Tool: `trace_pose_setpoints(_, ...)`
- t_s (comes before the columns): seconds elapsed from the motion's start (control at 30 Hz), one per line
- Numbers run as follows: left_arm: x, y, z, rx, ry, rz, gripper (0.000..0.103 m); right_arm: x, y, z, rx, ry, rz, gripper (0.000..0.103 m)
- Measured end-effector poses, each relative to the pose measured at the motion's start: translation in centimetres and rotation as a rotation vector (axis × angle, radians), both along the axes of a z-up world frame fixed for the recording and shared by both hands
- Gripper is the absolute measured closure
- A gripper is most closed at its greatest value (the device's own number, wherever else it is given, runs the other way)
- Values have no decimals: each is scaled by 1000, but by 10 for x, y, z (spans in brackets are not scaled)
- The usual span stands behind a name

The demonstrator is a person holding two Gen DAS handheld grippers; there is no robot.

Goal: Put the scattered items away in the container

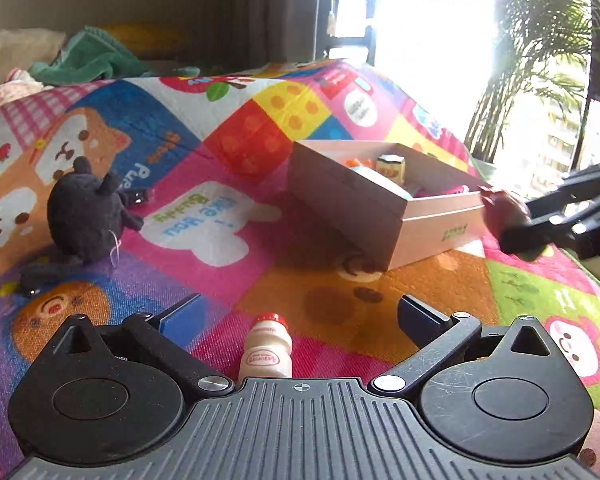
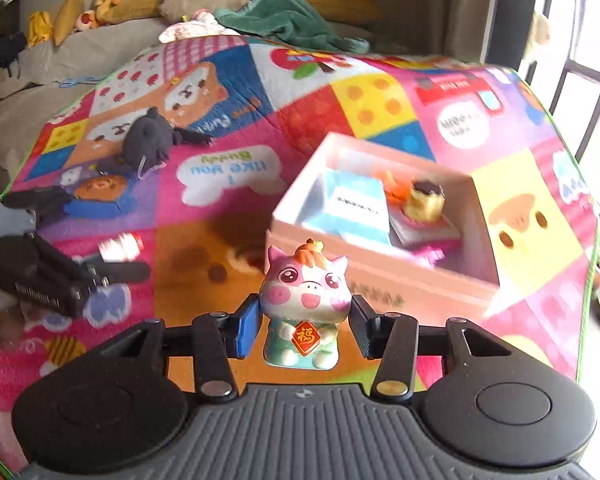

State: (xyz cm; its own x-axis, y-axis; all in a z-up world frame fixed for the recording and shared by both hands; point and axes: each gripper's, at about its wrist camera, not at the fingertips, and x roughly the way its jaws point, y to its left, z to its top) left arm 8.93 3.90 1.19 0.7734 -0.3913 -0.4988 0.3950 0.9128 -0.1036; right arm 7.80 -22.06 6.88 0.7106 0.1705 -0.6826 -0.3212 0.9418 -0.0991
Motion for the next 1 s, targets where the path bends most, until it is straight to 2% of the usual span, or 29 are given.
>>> trace_pose_setpoints(0.1,3,-3,-3,-8,58,-5,0,-14,-28,-25,91,46,-92,56)
trace_pose_setpoints(0.2,4,-10,-6,16,117,-36,0,-26,-36,-47,72,13,-158,55)
trace_pose_setpoints(0.3,8,-23,-9,79,150,-59,0,-36,-41,-57,87,-27,-187,52)
trace_pose_setpoints(0.33,9,-28,-10,105,149,-66,0,-38,-43,-59,103,-33,-192,50)
trace_pose_setpoints(0.4,10,-35,-11,133,150,-77,0,-41,-47,-63,125,-53,-206,38)
trace_pose_setpoints(0.53,6,-46,-11,127,154,-133,0,-42,-46,-74,119,-87,-233,27)
trace_pose_setpoints(0.6,0,-52,-11,120,151,-175,0,-43,-43,-74,105,-99,-247,19)
trace_pose_setpoints(0.73,-16,-69,-10,113,152,-305,0,-41,-53,-76,154,-80,-298,15)
trace_pose_setpoints(0.83,-32,-80,-9,149,147,-385,0,-42,-58,-76,187,-82,-297,13)
trace_pose_setpoints(0.9,-41,-84,-9,201,131,-376,0,-42,-58,-76,192,-81,-297,11)
trace_pose_setpoints(1.0,-51,-80,-10,264,100,-307,0,-41,-58,-77,197,-77,-291,9)
